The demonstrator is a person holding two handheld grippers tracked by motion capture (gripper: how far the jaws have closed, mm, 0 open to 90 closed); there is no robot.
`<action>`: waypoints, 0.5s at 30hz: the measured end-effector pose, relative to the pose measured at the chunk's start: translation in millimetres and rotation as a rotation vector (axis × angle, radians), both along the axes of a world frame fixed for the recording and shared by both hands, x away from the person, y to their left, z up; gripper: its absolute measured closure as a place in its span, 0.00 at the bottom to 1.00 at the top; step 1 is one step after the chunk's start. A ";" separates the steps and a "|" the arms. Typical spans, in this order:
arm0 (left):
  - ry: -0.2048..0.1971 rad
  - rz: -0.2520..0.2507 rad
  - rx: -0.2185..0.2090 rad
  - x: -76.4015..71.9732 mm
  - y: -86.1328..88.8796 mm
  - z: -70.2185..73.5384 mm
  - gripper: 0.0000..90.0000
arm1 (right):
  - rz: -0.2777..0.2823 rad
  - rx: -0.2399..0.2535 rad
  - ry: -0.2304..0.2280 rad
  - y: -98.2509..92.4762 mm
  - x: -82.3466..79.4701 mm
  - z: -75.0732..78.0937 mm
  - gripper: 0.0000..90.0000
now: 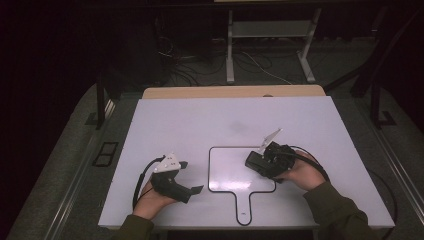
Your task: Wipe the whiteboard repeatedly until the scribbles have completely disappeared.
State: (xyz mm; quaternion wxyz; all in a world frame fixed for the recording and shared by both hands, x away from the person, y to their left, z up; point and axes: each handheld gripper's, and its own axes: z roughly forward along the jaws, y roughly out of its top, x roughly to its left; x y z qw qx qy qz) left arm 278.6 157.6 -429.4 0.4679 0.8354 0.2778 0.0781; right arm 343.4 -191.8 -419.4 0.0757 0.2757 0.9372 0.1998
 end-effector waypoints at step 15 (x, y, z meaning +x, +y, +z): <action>0.001 0.000 0.002 -0.4 -0.8 0.0 0.00 | 0.040 -0.027 -0.004 8.8 -13.8 1.4 0.43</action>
